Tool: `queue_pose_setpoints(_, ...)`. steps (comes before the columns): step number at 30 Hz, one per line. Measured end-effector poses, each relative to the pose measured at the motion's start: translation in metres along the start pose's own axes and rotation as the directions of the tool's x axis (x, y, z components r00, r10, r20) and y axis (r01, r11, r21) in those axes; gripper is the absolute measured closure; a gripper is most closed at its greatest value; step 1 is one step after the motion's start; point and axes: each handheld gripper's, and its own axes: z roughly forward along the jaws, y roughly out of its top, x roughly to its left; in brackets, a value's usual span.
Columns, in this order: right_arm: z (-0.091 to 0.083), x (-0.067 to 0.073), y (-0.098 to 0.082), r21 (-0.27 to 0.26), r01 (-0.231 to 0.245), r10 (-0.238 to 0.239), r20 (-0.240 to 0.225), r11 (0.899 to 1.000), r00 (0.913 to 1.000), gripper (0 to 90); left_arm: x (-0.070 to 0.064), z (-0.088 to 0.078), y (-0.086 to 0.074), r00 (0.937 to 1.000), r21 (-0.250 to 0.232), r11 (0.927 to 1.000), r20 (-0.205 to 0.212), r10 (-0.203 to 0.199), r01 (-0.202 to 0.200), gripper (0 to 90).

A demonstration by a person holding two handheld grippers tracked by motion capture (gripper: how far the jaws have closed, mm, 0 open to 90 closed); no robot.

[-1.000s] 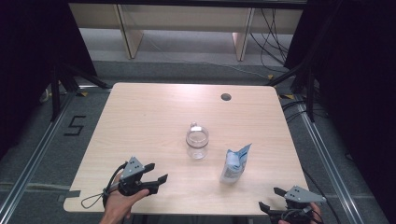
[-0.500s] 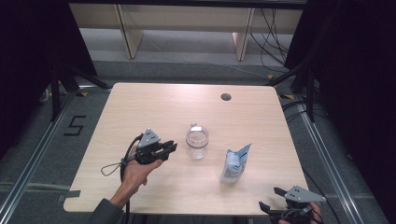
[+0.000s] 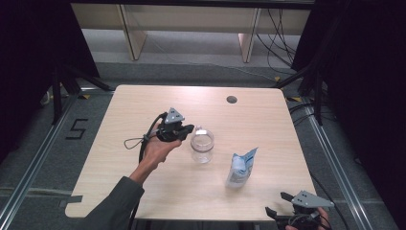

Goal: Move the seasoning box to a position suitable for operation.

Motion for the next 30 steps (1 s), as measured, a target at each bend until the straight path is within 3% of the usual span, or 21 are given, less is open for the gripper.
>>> queue_pose_setpoints(1, 0.000, 0.000, 0.000, -0.003, 0.006, -0.006, 0.004, 1.000, 1.0000, 19.8, 0.002, 0.002, 0.003, 0.9999, 0.007, 0.9999, 0.007, 0.013, -0.013, 89.4)
queue_pose_setpoints(2, 0.000, 0.002, 0.000, 0.004, -0.022, 0.022, 0.013, 1.000, 0.9997, 19.8, 0.002, 0.005, 0.006, 0.9999, 0.000, 1.0000, 0.008, 0.007, -0.007, 89.5)
queue_pose_setpoints(4, 0.000, -0.001, 0.000, -0.004, 0.005, -0.005, 0.009, 1.000, 0.9999, 19.8, 0.004, 0.010, 0.011, 0.9997, 0.014, 0.9996, 0.006, 0.025, -0.025, 89.4)
queue_pose_setpoints(6, 0.000, 0.000, 0.000, 0.000, 0.000, 0.000, 0.010, 1.000, 1.0000, 19.8, 0.004, 0.014, 0.015, 0.9991, 0.029, 0.9987, 0.006, 0.042, -0.042, 89.5)
queue_pose_setpoints(7, 0.000, 0.002, 0.000, 0.009, -0.026, 0.026, 0.010, 1.000, 0.9996, 19.9, 0.005, 0.017, 0.016, 0.9991, 0.029, 0.9987, 0.006, 0.042, -0.042, 89.4)
queue_pose_setpoints(8, 0.000, 0.000, 0.001, -0.001, 0.006, -0.006, 0.009, 1.000, 0.9999, 19.9, 0.005, 0.020, 0.017, 0.9993, 0.031, 0.9988, 0.003, 0.037, -0.037, 89.4)
queue_pose_setpoints(11, 0.000, 0.000, 0.001, -0.002, 0.011, -0.011, 0.013, 1.000, 0.9999, 19.9, 0.008, 0.026, 0.019, 0.9995, 0.042, 0.9986, 0.004, 0.032, -0.032, 89.4)
queue_pose_setpoints(12, -0.001, 0.003, 0.000, 0.009, -0.022, 0.022, 0.011, 1.000, 0.9997, 19.9, 0.008, 0.028, 0.019, 0.9995, 0.044, 0.9985, 0.010, 0.031, -0.032, 89.5)
queue_pose_setpoints(14, 0.000, 0.002, 0.000, 0.004, -0.006, 0.006, 0.013, 1.000, 0.9999, 19.9, 0.008, 0.034, 0.020, 0.9989, 0.061, 0.9970, 0.007, 0.047, -0.048, 89.5)
queue_pose_setpoints(19, 0.000, 0.003, 0.000, 0.009, -0.022, 0.022, 0.011, 1.000, 0.9997, 19.9, 0.006, 0.046, 0.023, 0.9990, 0.080, 0.9958, 0.005, 0.045, -0.045, 89.4)
queue_pose_setpoints(20, 0.000, 0.001, 0.000, 0.008, -0.006, 0.006, 0.014, 1.000, 0.9999, 19.9, 0.006, 0.048, 0.024, 0.9990, 0.084, 0.9955, 0.004, 0.044, -0.044, 89.5)
queue_pose_setpoints(24, 0.000, 0.003, 0.000, 0.013, -0.025, 0.025, 0.013, 1.000, 0.9996, 19.8, 0.008, 0.053, 0.023, 0.9985, 0.112, 0.9921, 0.005, 0.055, -0.055, 89.4)
queue_pose_setpoints(30, 0.001, 0.002, 0.000, 0.017, -0.016, 0.016, 0.007, 1.000, 0.9999, 19.8, 0.008, 0.058, 0.022, 0.9979, 0.135, 0.9887, 0.007, 0.065, -0.065, 89.4)
